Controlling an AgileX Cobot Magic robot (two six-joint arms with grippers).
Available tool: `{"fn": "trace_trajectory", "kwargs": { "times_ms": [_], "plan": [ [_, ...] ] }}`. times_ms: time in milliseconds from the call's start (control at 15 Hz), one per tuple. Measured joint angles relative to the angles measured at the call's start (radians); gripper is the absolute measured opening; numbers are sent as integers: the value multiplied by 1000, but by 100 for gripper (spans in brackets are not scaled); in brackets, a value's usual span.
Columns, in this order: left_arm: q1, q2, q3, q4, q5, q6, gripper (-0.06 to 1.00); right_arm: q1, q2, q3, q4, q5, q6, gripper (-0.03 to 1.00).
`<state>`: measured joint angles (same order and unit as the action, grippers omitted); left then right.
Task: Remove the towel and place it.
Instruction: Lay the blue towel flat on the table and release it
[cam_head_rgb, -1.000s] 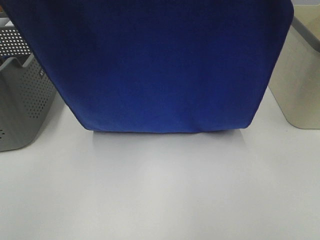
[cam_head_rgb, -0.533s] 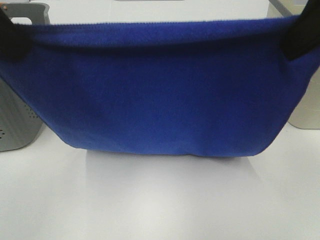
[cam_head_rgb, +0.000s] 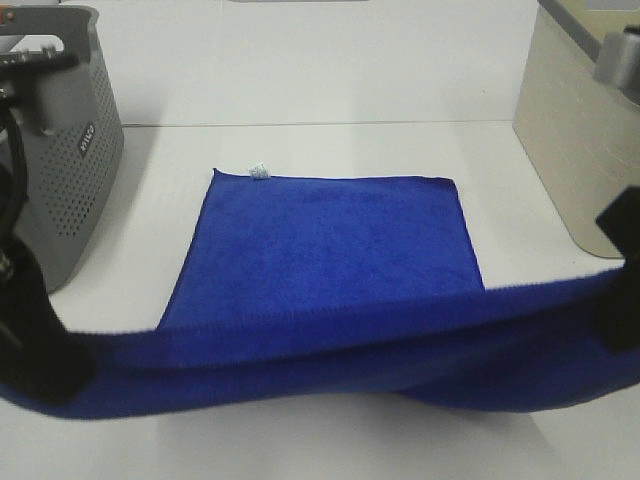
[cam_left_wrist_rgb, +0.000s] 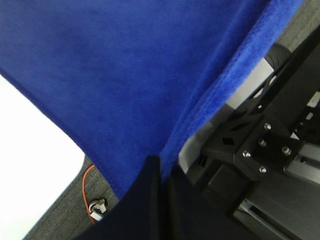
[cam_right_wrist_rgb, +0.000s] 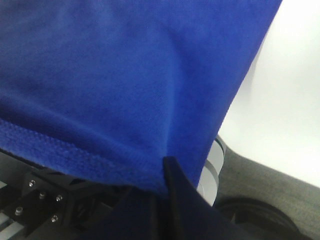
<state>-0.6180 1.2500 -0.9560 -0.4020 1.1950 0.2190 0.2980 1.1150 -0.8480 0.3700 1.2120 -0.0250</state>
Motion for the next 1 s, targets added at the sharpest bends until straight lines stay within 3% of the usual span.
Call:
{"fn": "trace_trajectory", "kwargs": {
  "times_ms": [267, 533, 1000],
  "plan": [
    [-145, 60, 99, -44, -8, -35, 0, 0, -37, 162, 13, 0, 0, 2],
    [-238, 237, 114, -44, -57, -35, 0, -1, -37, 288, 10, 0, -9, 2],
    [-250, 451, 114, -54, -106, -16, 0, -1, 68, 360, 40, -17, -49, 2]
  ]
}}
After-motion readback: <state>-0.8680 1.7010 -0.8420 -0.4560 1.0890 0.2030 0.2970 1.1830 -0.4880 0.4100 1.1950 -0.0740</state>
